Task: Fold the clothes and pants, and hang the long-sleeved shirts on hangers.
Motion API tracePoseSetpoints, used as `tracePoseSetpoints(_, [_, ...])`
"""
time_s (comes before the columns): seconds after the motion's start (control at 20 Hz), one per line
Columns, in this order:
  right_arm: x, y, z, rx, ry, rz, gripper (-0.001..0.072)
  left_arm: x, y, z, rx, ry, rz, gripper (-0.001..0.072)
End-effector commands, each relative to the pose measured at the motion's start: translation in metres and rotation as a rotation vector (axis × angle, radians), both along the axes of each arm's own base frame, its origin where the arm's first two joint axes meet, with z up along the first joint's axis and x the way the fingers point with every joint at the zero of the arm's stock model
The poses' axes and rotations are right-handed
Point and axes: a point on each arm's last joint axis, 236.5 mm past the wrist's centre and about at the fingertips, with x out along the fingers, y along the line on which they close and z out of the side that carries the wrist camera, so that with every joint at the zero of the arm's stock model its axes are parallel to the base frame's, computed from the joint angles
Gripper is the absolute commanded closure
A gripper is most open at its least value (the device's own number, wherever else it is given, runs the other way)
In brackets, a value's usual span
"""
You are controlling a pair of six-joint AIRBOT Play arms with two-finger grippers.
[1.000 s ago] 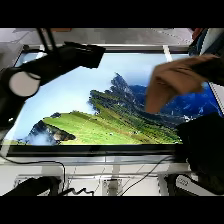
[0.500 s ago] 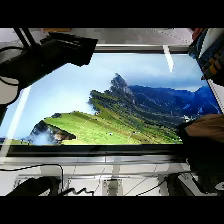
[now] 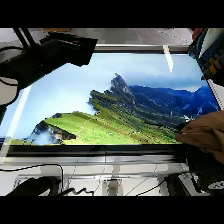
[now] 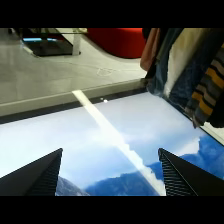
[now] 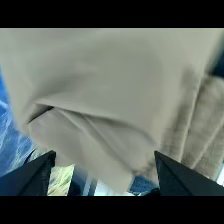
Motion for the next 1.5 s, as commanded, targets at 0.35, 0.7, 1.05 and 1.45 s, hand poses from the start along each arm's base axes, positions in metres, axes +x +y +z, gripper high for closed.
tracePoseSetpoints(0.35, [0.034, -0.011, 0.028, -0.130, -0.152, 0.032, 0.0675, 0.000, 0.000, 0.000, 0.000, 0.000, 0.001, 0.0013])
tracePoseSetpoints(0.7, [0.201, 0.069, 0.087, -0.322, -0.481, 0.545, 0.0678, 0.000, 0.000, 0.000, -0.001, 0.000, 0.001, 0.0013])
tracePoseSetpoints(1.05, [0.299, 0.263, 0.056, -0.403, -0.469, 1.216, 0.0678, 0.000, 0.000, 0.000, 0.000, 0.001, 0.000, 0.0013])
tracePoseSetpoints(1.45, [0.338, 0.318, -0.050, -0.337, -0.212, 1.406, 0.0676, 0.000, 0.000, 0.000, -0.001, 0.001, 0.000, 0.0013])
